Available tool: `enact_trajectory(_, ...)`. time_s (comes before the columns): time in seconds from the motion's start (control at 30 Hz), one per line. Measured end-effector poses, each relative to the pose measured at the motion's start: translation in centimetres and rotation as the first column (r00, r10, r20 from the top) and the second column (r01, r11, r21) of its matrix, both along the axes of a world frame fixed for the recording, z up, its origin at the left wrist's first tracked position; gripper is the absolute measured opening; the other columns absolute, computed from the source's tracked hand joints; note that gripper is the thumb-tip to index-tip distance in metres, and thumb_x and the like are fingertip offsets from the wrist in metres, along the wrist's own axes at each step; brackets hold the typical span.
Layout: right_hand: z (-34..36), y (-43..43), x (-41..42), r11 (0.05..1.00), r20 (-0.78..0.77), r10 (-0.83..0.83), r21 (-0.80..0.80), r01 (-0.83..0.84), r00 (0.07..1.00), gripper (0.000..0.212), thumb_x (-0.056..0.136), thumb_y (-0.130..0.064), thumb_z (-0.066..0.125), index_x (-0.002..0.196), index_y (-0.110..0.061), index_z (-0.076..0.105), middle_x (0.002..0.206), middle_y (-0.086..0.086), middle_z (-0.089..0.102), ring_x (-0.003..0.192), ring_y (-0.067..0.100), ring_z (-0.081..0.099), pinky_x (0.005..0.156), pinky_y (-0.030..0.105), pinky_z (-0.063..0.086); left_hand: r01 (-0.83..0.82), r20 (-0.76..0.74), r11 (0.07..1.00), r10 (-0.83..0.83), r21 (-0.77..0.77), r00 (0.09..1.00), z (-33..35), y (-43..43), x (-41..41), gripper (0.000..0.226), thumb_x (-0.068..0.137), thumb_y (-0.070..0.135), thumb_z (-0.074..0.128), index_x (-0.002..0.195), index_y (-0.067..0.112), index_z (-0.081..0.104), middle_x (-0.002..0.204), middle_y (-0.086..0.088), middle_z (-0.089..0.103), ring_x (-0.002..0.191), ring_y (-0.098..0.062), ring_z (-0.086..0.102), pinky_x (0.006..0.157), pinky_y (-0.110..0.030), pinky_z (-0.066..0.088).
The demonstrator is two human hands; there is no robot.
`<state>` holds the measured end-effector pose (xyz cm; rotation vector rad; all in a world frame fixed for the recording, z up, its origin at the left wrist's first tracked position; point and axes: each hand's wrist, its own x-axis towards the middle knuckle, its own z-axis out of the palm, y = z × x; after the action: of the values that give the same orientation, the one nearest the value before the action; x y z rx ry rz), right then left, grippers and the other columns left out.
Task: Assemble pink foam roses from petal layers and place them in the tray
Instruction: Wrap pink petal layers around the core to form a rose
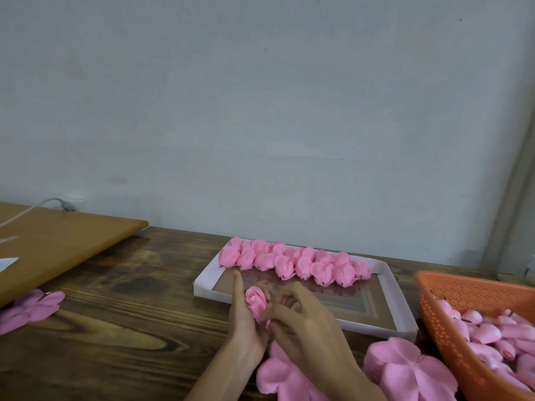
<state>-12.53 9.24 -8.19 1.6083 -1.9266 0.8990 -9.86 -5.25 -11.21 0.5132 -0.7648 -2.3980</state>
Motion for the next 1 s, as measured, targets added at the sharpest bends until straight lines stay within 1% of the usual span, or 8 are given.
enact_trajectory(0.07, 0.0, -0.1, 0.3, 1.000, -0.032, -0.001, -0.001, 0.001, 0.999, 0.011, 0.093, -0.034, 0.062, 0.102, -0.039, 0.062, 0.107, -0.011, 0.053, 0.087, 0.010, 0.057, 0.058, 0.030, 0.051, 0.045, 0.055, 0.999, -0.044, -0.006, 0.997, 0.0, 0.1, 0.2, 0.059, 0.097, 0.069, 0.053, 0.072, 0.017, 0.066, 0.061, -0.004, 0.070, 0.051, -0.020, 0.070, 0.068, -0.040, 0.046)
enact_trajectory(0.13, -0.2, -0.2, 0.2, 1.000, -0.032, -0.005, 0.012, 0.005, 0.999, 0.004, 0.093, -0.036, 0.064, 0.096, -0.036, 0.063, 0.109, -0.012, 0.049, 0.088, 0.010, 0.054, 0.060, 0.033, 0.051, 0.035, 0.086, 0.999, -0.033, -0.022, 0.996, 0.0, 0.3, 0.4, 0.058, 0.094, 0.072, 0.054, 0.086, 0.016, 0.067, 0.060, -0.001, 0.073, 0.047, -0.016, 0.070, 0.067, -0.040, 0.046)
enact_trajectory(0.27, -0.4, -0.5, 0.2, 1.000, -0.015, -0.012, -0.022, 0.011, 1.000, 0.004, 0.094, -0.037, 0.064, 0.092, -0.034, 0.063, 0.107, -0.016, 0.044, 0.089, 0.007, 0.049, 0.063, 0.033, 0.050, 0.050, -0.048, 0.998, -0.049, 0.035, 0.998, 0.4, 1.2, 0.7, 0.072, 0.090, 0.071, 0.056, 0.044, 0.017, 0.056, 0.043, -0.001, 0.053, 0.037, -0.016, 0.059, 0.048, -0.027, 0.054)
enact_trajectory(0.37, -0.8, -1.0, 0.2, 0.994, -0.007, 0.017, -0.107, -0.018, 1.000, 0.002, 0.095, -0.033, 0.066, 0.094, -0.034, 0.064, 0.111, -0.018, 0.045, 0.091, 0.010, 0.053, 0.066, 0.032, 0.051, 0.102, -0.070, 0.995, -0.101, 0.002, 0.992, 0.6, 1.6, 1.1, 0.073, 0.092, 0.076, 0.051, 0.053, 0.016, 0.063, 0.053, -0.003, 0.061, 0.047, -0.018, 0.065, 0.049, -0.026, 0.055)
enact_trajectory(0.57, -1.4, -1.5, -0.1, 0.958, 0.296, 0.015, -0.277, 0.071, 0.955, 0.050, 0.066, -0.035, 0.083, 0.100, -0.045, 0.049, 0.103, -0.022, 0.050, 0.095, 0.006, 0.056, 0.072, 0.016, 0.047, 0.134, -0.098, 0.987, -0.143, -0.093, 0.985, 1.6, 2.3, 1.6, 0.074, 0.090, 0.074, 0.053, 0.046, 0.014, 0.048, 0.046, -0.005, 0.042, 0.044, -0.017, 0.048, 0.056, -0.029, 0.043)
enact_trajectory(0.73, -1.2, -1.4, -0.2, 0.929, 0.321, 0.038, -0.360, 0.085, 0.946, 0.049, 0.060, -0.038, 0.087, 0.093, -0.041, 0.051, 0.098, -0.021, 0.050, 0.089, 0.008, 0.057, 0.069, 0.014, 0.044, 0.174, -0.113, 0.977, -0.188, -0.125, 0.976, 2.4, 2.7, 2.1, 0.077, 0.095, 0.070, 0.048, 0.054, 0.005, 0.049, 0.051, -0.013, 0.045, 0.048, -0.027, 0.048, 0.053, -0.035, 0.053)
enact_trajectory(0.93, -0.6, -0.9, -0.3, 0.913, 0.327, 0.007, -0.388, 0.128, 0.945, 0.055, 0.058, -0.052, 0.090, 0.096, -0.041, 0.052, 0.098, -0.023, 0.051, 0.094, 0.009, 0.056, 0.073, 0.013, 0.042, 0.197, -0.067, 0.963, -0.212, -0.183, 0.975, 2.1, 2.4, 2.2, 0.053, 0.105, 0.052, 0.048, 0.070, 0.021, 0.073, 0.085, -0.007, 0.072, 0.079, -0.022, 0.073, 0.086, -0.035, 0.055)
enact_trajectory(1.0, -0.4, -0.9, -0.3, 0.908, 0.321, 0.012, -0.399, 0.124, 0.947, 0.053, 0.058, -0.054, 0.088, 0.097, -0.042, 0.055, 0.101, -0.024, 0.051, 0.095, 0.007, 0.057, 0.074, 0.010, 0.041, 0.242, -0.097, 0.965, -0.252, -0.098, 0.963, 2.5, 2.6, 2.3, 0.059, 0.096, 0.061, 0.054, 0.077, 0.006, 0.066, 0.087, -0.014, 0.068, 0.080, -0.029, 0.069, 0.086, -0.040, 0.052)
